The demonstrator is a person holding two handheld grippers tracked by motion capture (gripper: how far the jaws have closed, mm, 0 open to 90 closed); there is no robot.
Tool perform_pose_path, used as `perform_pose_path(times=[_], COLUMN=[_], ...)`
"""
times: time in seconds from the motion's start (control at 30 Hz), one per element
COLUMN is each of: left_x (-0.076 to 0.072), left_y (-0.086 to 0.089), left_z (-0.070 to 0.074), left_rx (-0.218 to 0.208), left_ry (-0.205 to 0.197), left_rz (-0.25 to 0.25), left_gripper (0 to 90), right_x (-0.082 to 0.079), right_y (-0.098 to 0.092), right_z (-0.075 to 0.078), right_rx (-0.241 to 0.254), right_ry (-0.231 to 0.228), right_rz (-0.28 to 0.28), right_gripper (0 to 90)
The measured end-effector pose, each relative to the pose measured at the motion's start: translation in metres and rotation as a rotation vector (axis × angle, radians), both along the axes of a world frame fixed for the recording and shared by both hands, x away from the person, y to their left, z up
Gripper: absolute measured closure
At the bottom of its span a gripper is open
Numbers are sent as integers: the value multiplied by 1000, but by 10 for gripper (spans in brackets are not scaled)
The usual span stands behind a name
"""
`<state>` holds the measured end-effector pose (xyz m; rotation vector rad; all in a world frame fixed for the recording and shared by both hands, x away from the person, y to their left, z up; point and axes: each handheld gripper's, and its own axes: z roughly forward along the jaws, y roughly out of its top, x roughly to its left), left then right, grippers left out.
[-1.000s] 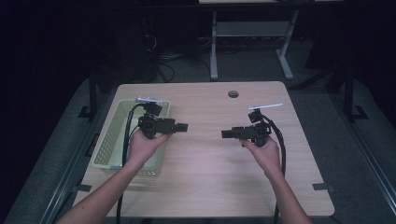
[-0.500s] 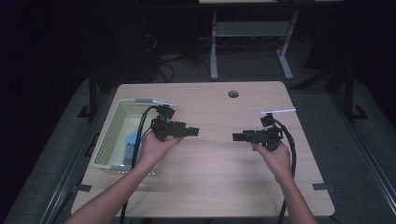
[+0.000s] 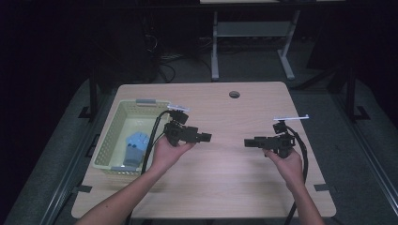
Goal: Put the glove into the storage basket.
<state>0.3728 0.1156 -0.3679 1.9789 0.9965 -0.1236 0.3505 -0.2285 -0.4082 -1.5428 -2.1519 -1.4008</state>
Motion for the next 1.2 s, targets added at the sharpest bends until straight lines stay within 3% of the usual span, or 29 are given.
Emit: perform_pose_path(times=[0.43, 0.57, 0.7, 0.73, 0.93, 1.1, 1.2], left_x=[-11, -15, -20, -21, -25, -31, -36], left_y=[-17, -21, -26, -29, -33, -34, -31], left_z=[-8, -15, -22, -26, -38, -44, -49], left_rx=[-8, -29, -13, 8, 14, 18, -9], left_ry=[-13, -6, -10, -14, 0, -13, -12], left_rz=[-39, -47, -58, -66, -68, -69, -73], left_gripper=[228, 228, 228, 228, 228, 228, 230], right_x=[-14, -20, -24, -26, -34, -41, -46], right_y=[-17, -23, -27, -30, -36, -43, -47], right_z=[-19, -23, -27, -31, -40, -44, -48], right_rx=[-4, 2, -5, 3, 6, 8, 8], right_ry=[35, 32, 36, 41, 49, 48, 58], right_rz=[-15, -18, -25, -33, -38, -47, -53], right_gripper=[271, 271, 271, 271, 271, 271, 271])
